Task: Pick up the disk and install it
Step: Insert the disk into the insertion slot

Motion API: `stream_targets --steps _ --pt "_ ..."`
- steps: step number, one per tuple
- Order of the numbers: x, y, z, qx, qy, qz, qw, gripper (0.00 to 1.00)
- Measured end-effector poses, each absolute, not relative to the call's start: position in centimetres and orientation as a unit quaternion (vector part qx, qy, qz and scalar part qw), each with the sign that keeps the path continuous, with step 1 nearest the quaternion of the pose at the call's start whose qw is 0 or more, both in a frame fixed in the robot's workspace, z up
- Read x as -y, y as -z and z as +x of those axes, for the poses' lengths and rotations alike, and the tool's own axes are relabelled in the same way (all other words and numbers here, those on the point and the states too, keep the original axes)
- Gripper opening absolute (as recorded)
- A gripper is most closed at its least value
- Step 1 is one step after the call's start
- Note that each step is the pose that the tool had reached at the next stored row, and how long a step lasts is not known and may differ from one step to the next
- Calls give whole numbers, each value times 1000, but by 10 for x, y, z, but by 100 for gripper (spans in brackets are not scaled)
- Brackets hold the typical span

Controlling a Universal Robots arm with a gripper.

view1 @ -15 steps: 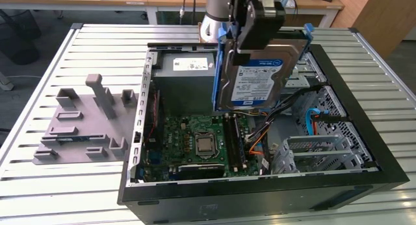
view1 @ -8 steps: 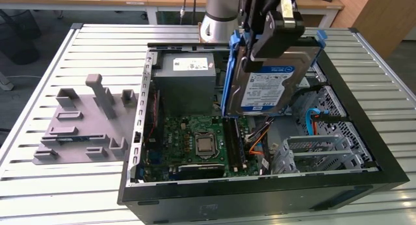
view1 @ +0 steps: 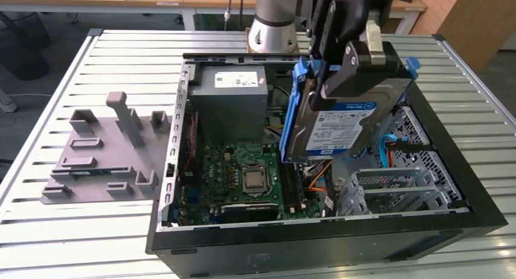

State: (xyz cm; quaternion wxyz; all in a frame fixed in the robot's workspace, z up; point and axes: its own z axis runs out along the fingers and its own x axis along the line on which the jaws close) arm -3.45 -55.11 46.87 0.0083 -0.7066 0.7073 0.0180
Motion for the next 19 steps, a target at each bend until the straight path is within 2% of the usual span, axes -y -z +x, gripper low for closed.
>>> stream_targets --steps 11,19 --pt "568 -462 -11 -707 -18 -707 8 36" --pt "569 -457 0 -712 -18 -702 9 36"
